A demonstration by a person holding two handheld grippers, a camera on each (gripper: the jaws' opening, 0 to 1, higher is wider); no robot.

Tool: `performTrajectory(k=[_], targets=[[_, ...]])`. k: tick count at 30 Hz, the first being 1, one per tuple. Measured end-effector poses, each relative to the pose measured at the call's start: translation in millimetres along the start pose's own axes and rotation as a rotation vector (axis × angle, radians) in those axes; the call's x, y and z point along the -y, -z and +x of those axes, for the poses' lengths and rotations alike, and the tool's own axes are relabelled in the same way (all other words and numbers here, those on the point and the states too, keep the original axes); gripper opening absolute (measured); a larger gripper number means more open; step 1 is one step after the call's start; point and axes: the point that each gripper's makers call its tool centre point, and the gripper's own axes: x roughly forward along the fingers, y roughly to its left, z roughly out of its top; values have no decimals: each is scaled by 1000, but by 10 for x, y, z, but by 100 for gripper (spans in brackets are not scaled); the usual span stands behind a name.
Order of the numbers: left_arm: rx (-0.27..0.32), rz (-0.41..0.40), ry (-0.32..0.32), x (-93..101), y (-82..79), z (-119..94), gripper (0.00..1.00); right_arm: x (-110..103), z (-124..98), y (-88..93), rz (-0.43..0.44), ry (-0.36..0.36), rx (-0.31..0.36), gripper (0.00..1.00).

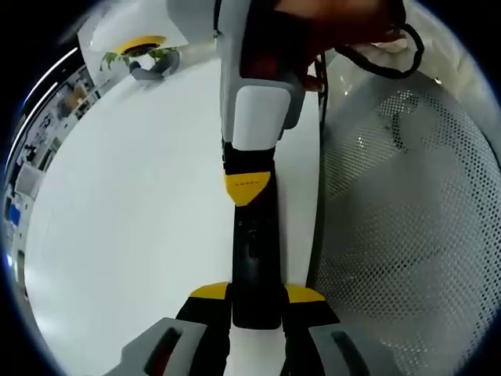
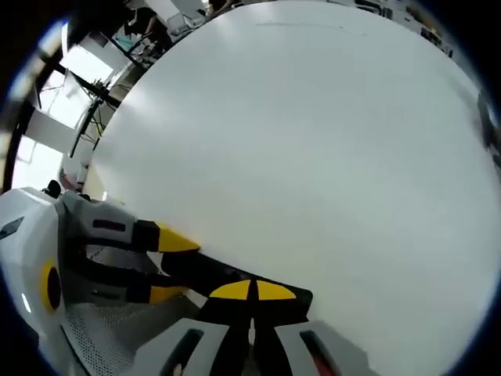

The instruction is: Press the specified remote control buttons in sequence, fully releasing each button before pressing the next.

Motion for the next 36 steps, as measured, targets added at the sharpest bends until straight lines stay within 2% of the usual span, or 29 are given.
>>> performTrajectory(k=[15, 24, 28, 32, 34, 35, 36], targets=[[-2, -2, -6, 9, 2, 0, 24, -28, -16, 29, -33, 44, 59, 0], [-19, 1, -5, 10, 0, 2, 24, -62, -22, 85, -50, 36, 30, 0], [-10, -7, -10, 11, 2, -2, 24, -155, -18, 143, -65, 1, -14, 0], [-6, -9, -9, 10, -1, -2, 24, -172, -8, 143, -73, -1, -17, 0], [-3, -14, -9, 10, -1, -2, 24, -184, -10, 157, -55, -11, -23, 0], [-2, -13, -10, 10, 0, -2, 25, -227, -7, 202, -35, -36, -48, 0], [0, -13, -10, 9, -1, -1, 25, -220, 3, 193, -43, -38, -39, 0]])
